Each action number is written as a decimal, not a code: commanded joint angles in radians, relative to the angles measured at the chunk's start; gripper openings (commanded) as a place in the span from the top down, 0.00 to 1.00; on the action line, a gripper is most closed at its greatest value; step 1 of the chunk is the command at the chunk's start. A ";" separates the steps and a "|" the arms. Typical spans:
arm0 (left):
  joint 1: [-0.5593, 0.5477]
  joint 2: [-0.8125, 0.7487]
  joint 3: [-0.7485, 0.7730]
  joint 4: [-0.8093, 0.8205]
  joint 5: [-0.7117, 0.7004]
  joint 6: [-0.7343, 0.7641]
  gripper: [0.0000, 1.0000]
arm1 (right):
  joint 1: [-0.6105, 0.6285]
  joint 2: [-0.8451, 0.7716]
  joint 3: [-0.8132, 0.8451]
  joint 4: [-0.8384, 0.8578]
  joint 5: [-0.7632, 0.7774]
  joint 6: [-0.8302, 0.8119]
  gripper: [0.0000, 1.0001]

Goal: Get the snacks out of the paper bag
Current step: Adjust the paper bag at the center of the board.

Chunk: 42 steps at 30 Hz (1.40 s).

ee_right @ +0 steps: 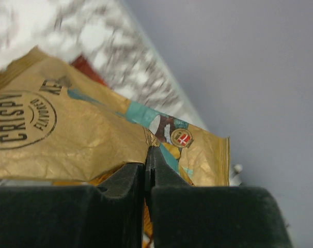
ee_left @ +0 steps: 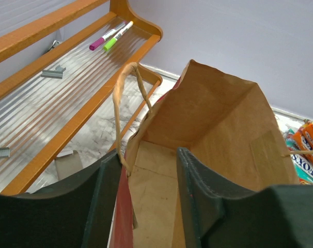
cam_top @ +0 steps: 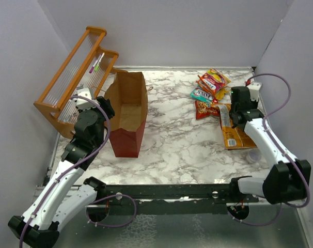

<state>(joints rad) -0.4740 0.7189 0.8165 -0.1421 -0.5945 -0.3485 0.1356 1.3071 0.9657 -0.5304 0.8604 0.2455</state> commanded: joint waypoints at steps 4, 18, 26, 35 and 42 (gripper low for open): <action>-0.020 -0.037 -0.011 0.026 -0.061 0.058 0.36 | 0.007 0.025 -0.076 -0.030 -0.245 0.257 0.98; 0.007 -0.127 -0.069 0.076 -0.051 0.051 0.28 | 0.007 -0.114 -0.324 0.227 -0.726 0.353 0.87; 0.018 -0.150 -0.096 0.107 -0.037 0.057 0.24 | 0.007 -0.193 -0.340 0.231 -0.669 0.308 0.72; 0.016 -0.125 0.031 0.054 0.024 0.056 0.06 | 0.007 -0.352 -0.148 0.140 -0.697 0.131 0.03; 0.017 -0.122 0.162 0.022 0.005 0.118 0.03 | 0.007 -0.388 0.249 -0.030 -0.814 0.135 0.01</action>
<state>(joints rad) -0.4641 0.6132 0.9154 -0.1081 -0.5941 -0.2764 0.1383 0.9600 1.0172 -0.4660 0.1440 0.3904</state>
